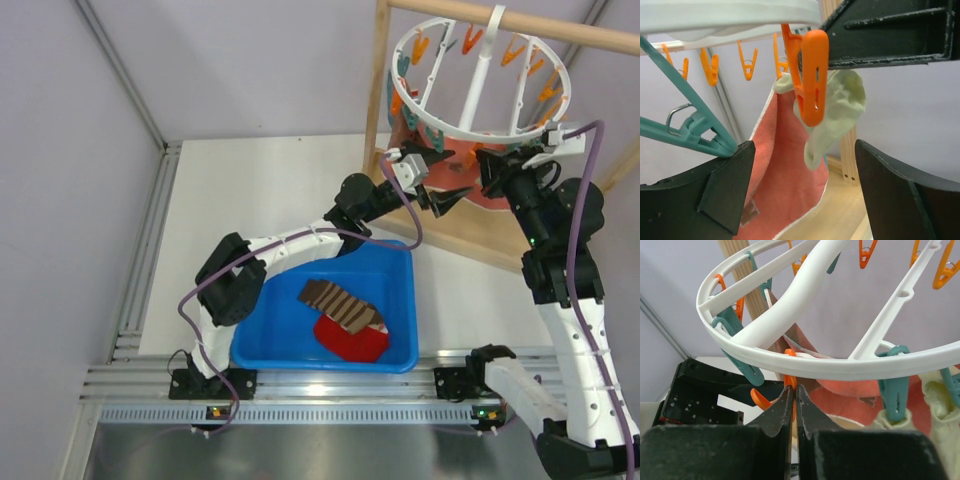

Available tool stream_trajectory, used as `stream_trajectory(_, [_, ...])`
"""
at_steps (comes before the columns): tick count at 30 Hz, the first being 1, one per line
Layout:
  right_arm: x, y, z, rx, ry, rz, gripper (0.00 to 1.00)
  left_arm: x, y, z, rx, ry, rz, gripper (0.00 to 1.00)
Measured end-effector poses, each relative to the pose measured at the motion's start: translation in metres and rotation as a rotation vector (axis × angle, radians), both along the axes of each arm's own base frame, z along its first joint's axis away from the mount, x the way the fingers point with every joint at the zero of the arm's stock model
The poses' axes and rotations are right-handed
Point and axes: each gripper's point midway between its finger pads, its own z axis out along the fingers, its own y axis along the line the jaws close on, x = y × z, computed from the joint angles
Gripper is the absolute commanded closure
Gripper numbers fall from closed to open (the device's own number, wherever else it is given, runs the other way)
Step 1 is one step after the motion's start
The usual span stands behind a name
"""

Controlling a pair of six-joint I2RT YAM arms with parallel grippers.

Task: Clip the socks to the hanger
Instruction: Open the clamp at the hanger.

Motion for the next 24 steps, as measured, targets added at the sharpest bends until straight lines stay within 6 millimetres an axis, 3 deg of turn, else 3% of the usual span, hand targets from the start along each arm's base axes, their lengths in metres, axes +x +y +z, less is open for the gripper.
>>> stream_trajectory(10, [-0.003,0.0,-0.004,0.0,0.023,0.003,1.0,0.002,0.001,0.012,-0.029,-0.039,0.056,0.35])
stream_trajectory(18, [-0.004,0.003,-0.003,0.008,0.021,0.019,1.0,-0.01,-0.005,0.022,-0.047,-0.06,0.037,0.42])
stream_trajectory(24, [-0.004,0.006,-0.002,0.014,0.021,0.037,1.0,-0.011,-0.004,0.042,-0.079,-0.064,0.04,0.53])
